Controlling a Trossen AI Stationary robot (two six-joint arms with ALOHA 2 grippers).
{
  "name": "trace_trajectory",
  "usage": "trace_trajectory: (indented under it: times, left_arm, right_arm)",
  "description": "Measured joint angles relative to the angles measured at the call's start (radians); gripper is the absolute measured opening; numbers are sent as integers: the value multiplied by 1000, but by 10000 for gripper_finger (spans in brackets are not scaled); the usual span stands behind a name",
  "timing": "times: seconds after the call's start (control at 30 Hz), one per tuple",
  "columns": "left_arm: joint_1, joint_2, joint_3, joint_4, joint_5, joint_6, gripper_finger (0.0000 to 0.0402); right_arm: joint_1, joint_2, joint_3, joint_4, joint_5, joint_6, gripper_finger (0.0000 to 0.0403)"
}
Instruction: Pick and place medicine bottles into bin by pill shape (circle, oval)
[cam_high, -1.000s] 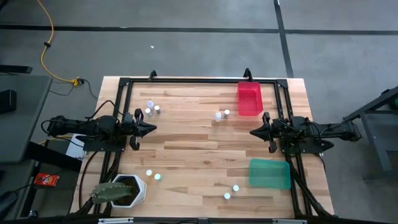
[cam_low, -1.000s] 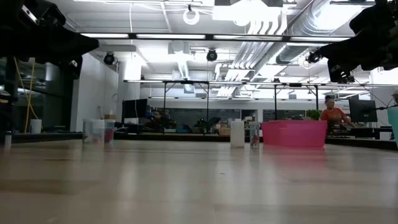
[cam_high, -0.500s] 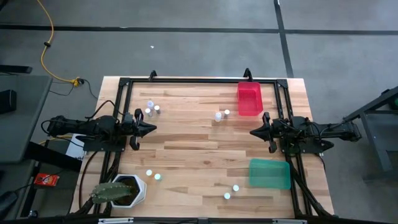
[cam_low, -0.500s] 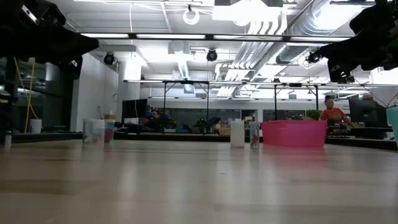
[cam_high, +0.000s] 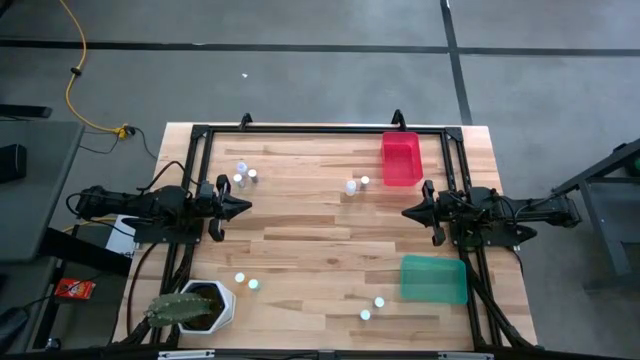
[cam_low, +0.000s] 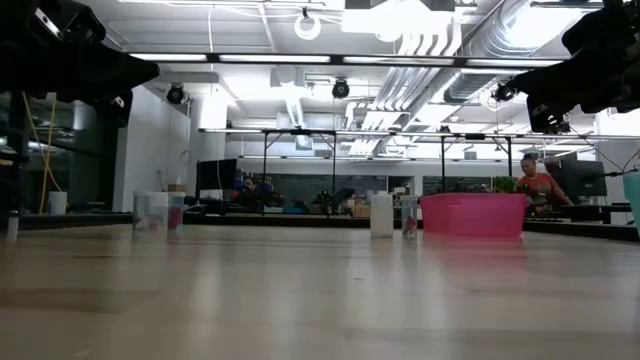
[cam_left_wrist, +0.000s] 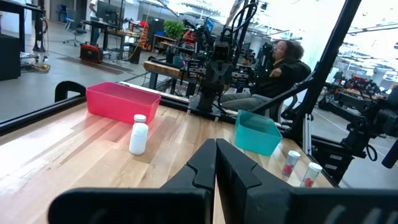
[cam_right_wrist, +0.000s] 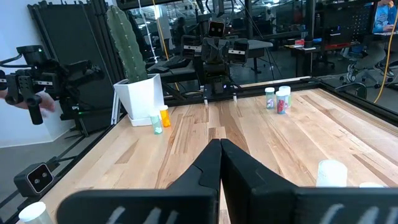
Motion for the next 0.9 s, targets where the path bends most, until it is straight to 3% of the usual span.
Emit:
trace_trajectory:
  times: [0.2, 0.33, 0.47, 0.57, 0.7, 0.9]
  left_arm:
    - [0, 0, 0, 12, -2, 4, 0]
    - [0, 4, 0, 150, -47, 7, 0]
    - [1, 19, 0, 415, -240, -90, 0]
    - [1, 64, 17, 574, -327, -43, 0]
    - [0, 189, 116, 477, -349, -58, 0]
    - [1, 422, 373, 93, -495, -187, 25]
  right_arm:
    - [0, 0, 0, 0, 0, 0, 0]
    - [0, 0, 0, 0, 0, 0, 0]
    - [0, 0, 0, 0, 0, 0, 0]
    - [0, 0, 0, 0, 0, 0, 0]
    - [0, 0, 0, 0, 0, 0, 0]
    - [0, 0, 0, 0, 0, 0, 0]
